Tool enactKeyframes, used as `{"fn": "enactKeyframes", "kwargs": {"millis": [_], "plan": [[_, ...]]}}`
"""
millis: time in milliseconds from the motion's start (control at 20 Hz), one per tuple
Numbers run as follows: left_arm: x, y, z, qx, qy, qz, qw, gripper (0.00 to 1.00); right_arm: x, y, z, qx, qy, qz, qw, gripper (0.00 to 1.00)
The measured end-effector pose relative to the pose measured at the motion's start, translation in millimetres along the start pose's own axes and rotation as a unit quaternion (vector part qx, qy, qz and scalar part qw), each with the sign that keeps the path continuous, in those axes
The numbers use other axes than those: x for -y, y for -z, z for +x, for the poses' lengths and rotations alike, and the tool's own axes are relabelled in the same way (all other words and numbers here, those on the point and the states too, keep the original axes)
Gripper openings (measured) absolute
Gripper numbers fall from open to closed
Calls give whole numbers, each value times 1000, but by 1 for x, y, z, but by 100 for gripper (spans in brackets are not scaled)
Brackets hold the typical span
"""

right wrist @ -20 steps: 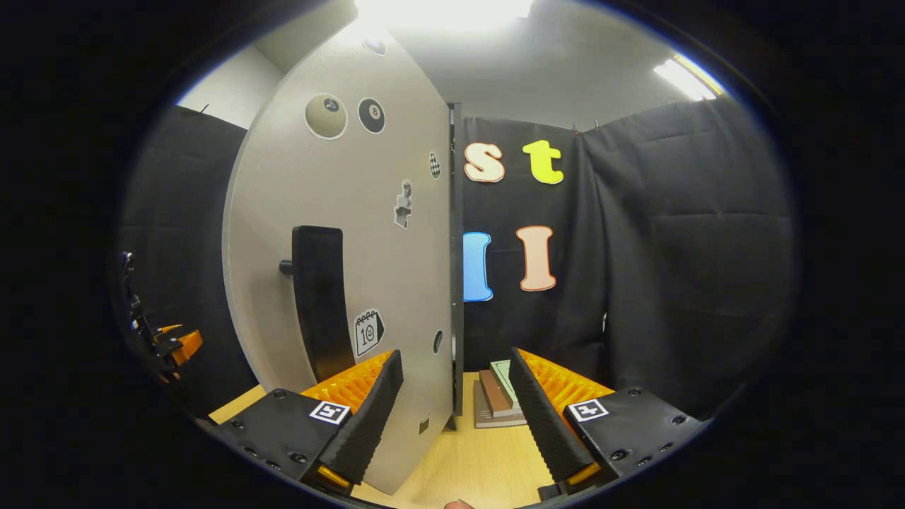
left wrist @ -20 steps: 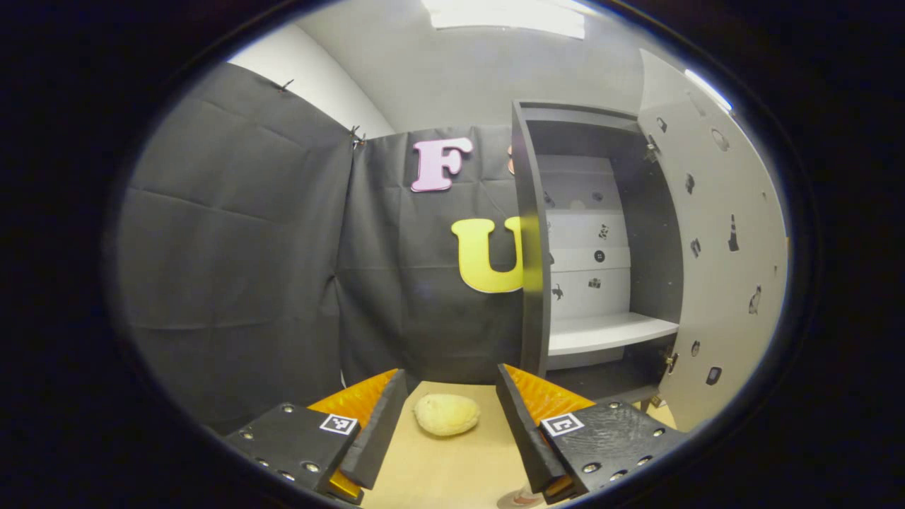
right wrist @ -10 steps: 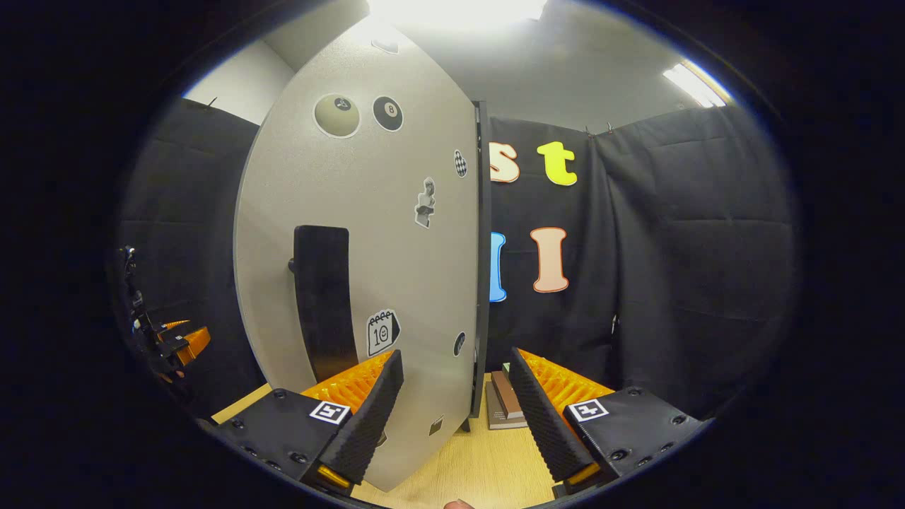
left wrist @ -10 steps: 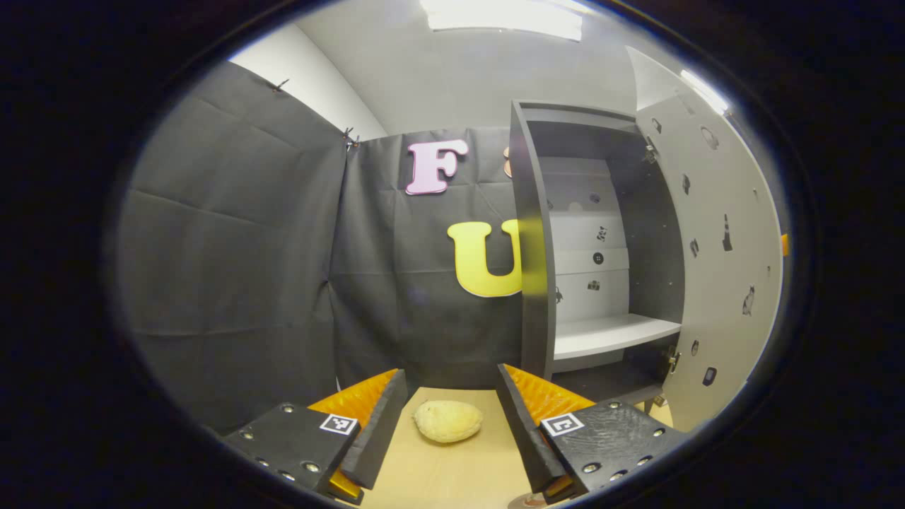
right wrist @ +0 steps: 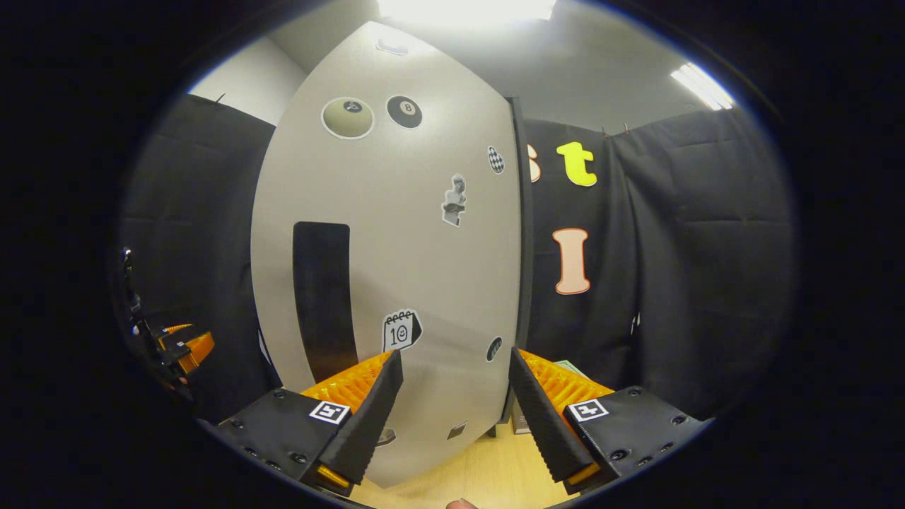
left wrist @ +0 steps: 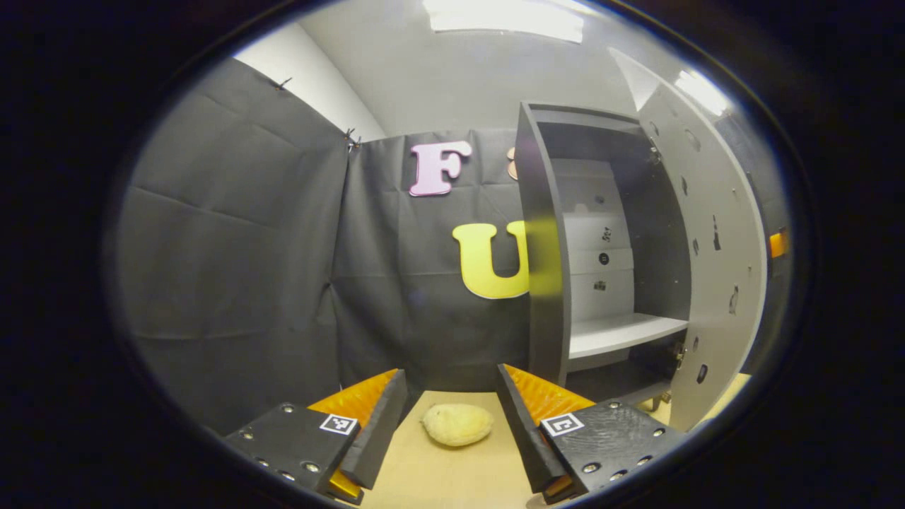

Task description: Open the cabinet door with the right hand, grasp the bottle in the cabinet with the left hand and place it on the coaster, then close the cabinet door with the right hand.

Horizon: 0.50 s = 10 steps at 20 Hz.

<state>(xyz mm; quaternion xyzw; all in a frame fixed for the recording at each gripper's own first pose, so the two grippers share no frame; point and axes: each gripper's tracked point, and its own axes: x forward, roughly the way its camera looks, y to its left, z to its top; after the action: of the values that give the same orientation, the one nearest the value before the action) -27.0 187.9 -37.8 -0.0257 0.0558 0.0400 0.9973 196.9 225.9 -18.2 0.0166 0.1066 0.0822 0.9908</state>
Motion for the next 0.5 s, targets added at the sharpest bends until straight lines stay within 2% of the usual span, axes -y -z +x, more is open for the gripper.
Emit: {"fn": "enactKeyframes", "kwargs": {"millis": [300,500], "plan": [[-41,13,-6,-9,-19,4,1000,76,-47,0,47,19,-34,7,999,96],[-67,16,-13,-10,-33,6,999,76,-79,4,75,20,-38,13,999,96]]}}
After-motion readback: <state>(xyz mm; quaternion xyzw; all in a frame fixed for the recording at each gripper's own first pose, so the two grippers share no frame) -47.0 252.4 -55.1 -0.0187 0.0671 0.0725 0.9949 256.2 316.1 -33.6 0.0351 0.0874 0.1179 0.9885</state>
